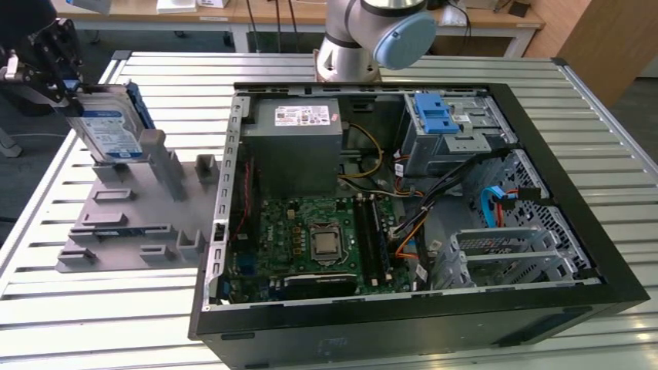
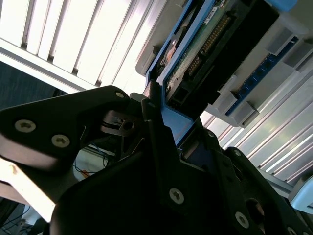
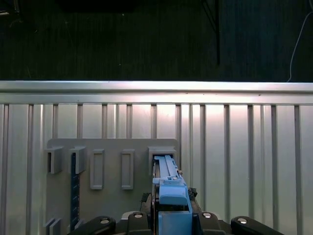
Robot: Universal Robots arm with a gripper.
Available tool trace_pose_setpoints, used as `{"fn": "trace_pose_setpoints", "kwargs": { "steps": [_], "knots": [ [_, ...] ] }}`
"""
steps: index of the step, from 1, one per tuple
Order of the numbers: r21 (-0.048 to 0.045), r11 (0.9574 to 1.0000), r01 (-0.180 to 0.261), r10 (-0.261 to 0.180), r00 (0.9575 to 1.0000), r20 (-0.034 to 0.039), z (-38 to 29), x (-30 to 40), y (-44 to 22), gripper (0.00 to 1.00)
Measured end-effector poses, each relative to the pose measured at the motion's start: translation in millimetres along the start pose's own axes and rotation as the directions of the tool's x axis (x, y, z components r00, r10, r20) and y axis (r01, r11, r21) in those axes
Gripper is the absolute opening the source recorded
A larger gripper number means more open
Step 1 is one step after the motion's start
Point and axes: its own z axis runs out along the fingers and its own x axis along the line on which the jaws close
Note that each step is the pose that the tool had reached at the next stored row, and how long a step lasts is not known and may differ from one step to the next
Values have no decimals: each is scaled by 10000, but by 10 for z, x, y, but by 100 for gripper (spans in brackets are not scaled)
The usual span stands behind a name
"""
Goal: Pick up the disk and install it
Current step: 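Pick up the disk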
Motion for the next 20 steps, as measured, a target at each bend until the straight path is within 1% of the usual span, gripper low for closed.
{"fn": "trace_pose_setpoints", "kwargs": {
  "steps": [20],
  "knots": [
    [1, 10000, 0, 0, 10000, 1, -144, -4, 4, 36]
  ]
}}
